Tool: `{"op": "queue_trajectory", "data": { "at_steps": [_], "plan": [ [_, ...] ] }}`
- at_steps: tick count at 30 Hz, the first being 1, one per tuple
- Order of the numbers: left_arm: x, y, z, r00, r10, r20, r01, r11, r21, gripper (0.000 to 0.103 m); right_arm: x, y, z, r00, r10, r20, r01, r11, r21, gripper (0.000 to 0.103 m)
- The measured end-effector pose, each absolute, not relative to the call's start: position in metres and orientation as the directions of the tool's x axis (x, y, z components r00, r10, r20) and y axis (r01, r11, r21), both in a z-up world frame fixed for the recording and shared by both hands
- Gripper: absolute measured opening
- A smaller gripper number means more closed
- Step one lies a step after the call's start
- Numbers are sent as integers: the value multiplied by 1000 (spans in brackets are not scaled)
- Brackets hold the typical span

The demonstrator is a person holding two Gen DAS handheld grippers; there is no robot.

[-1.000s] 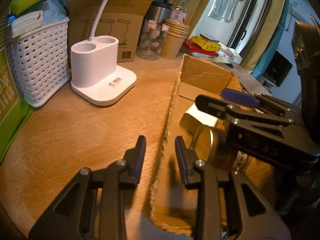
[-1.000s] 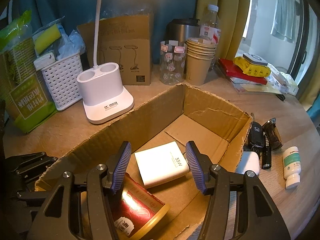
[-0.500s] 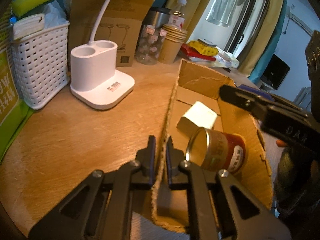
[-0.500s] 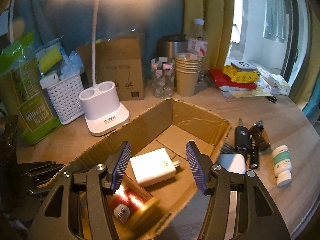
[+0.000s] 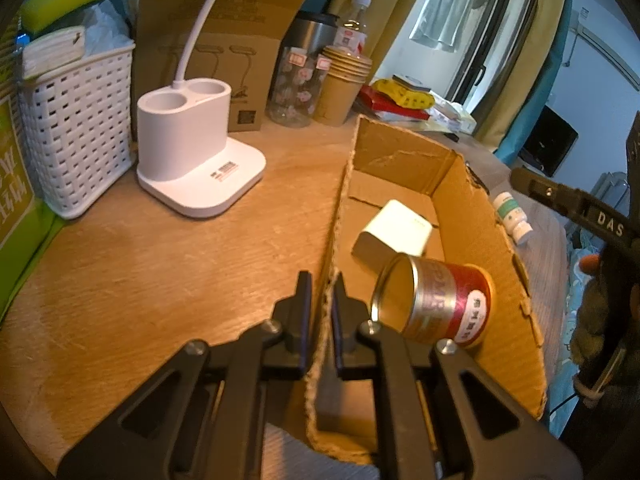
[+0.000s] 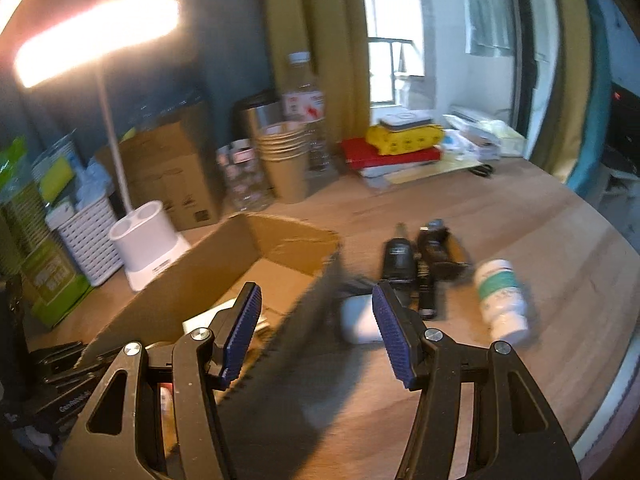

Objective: Organize rigid objects
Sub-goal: 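Move the right tool back to the white pill bottle, then close the right tool around the white pill bottle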

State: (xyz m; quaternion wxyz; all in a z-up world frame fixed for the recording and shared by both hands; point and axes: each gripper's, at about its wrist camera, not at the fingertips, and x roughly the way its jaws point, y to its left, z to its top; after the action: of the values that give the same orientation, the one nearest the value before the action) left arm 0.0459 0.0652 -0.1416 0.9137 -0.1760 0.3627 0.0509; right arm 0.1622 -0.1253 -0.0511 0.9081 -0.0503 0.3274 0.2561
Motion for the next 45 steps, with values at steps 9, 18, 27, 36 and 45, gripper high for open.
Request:
{"op": "queue_trajectory", "data": {
  "at_steps": [9,18,27,36,45],
  "plan": [
    [47,66,-142,729,-37,-683,-220,933,-285,9,183,-174,-52,721,329,-610,-363,929,72,67],
    [47,65,-144,727,-45,-685,-217,932,-291,9,208,-193,-75,734,221,-642,-283,959,6,69],
    [50,67,-146,723,-53,-689,-219,928,-301,11,243,-215,-101,723,129,-679,-209,977,-36,70],
    [51,70,-147,722,-59,-690,-222,924,-311,11,267,-222,-114,684,158,-712,-201,979,24,70],
    [52,70,-147,721,-58,-690,-221,925,-309,11,278,-222,-119,658,175,-733,-199,978,55,70]
  ]
}}
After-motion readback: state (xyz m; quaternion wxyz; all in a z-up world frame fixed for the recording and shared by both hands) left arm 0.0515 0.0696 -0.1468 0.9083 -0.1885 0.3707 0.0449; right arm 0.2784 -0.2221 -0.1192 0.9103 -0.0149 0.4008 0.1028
